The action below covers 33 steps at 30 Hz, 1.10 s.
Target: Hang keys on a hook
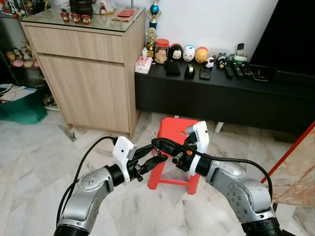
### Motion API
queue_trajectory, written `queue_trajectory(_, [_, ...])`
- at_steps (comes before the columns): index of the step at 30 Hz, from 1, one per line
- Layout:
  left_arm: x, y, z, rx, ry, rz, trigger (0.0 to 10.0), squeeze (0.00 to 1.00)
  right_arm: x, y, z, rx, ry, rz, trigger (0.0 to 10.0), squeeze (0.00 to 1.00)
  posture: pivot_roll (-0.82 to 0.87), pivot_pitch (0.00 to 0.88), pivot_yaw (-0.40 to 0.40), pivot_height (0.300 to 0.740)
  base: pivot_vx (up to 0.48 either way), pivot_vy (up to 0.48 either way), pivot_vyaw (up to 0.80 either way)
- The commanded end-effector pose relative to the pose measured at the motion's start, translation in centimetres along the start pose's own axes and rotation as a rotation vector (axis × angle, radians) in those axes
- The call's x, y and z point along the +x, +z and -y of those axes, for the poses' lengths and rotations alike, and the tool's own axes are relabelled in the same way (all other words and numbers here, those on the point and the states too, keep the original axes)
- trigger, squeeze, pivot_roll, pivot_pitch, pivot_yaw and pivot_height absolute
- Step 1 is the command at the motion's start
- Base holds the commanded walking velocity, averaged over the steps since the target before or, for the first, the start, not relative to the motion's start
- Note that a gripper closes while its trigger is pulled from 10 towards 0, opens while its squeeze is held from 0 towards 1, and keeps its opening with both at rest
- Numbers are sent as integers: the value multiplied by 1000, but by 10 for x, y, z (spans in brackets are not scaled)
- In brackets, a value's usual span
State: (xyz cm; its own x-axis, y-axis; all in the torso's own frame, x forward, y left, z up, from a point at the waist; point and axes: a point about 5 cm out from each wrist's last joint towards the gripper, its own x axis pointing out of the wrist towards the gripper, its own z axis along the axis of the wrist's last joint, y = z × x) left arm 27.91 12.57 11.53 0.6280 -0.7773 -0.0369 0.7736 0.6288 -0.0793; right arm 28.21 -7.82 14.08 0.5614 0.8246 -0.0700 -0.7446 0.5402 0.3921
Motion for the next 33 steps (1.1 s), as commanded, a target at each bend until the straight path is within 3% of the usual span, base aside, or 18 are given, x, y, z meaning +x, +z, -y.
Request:
queue_trajectory(1, [4, 6, 5, 24, -33, 0, 0, 0, -2, 7, -1, -13, -1, 26, 10000, 0, -10, 0, -94, 740, 0, 0, 0])
queue_trajectory(11, [2, 3, 6, 24, -50, -25, 0, 0, -2, 8, -1, -10, -3, 34, 10000, 0, -8, 0, -92, 740, 0, 0, 0])
queue_trajectory(12, [1, 2, 6, 26, -51, -33, 3490, 0, -1, 8, -1, -12, -3, 34, 10000, 0, -6, 0, -92, 740, 0, 0, 0])
queue_trajectory(13, [1, 1, 6, 31, -52, -42, 3490, 0, -1, 8, -1, -11, -3, 35, 10000, 0, -6, 0, -92, 740, 0, 0, 0])
queue_trajectory(14, [1, 0, 6, 32, -52, -47, 9373, 0, -1, 8, -1, -12, -3, 35, 10000, 0, -6, 0, -92, 740, 0, 0, 0])
queue_trajectory(15, [0, -1, 6, 30, -50, -52, 10000, 0, -1, 8, -1, -12, -3, 35, 10000, 0, -7, 0, -91, 740, 0, 0, 0])
queue_trajectory(29, [-3, -5, 5, 19, -35, -77, 9843, 0, -1, 9, -1, -13, -2, 38, 10000, 0, -6, 0, -92, 740, 0, 0, 0])
queue_trajectory(30, [-3, -4, 4, 20, -33, -75, 9137, 0, -1, 9, -1, -13, -2, 38, 10000, 0, -6, 0, -93, 740, 0, 0, 0])
queue_trajectory(31, [-3, -4, 4, 20, -30, -72, 7686, 0, -1, 9, -1, -14, -2, 38, 10000, 0, -5, 0, -93, 740, 0, 0, 0])
queue_trajectory(32, [-3, -3, 3, 20, -19, -68, 4118, 0, -1, 9, -1, -13, -2, 38, 10000, 0, -5, 0, -93, 740, 0, 0, 0])
queue_trajectory(33, [-3, -3, 3, 20, -19, -68, 4118, 0, -1, 9, -1, -13, -2, 38, 10000, 0, -5, 0, -93, 740, 0, 0, 0])
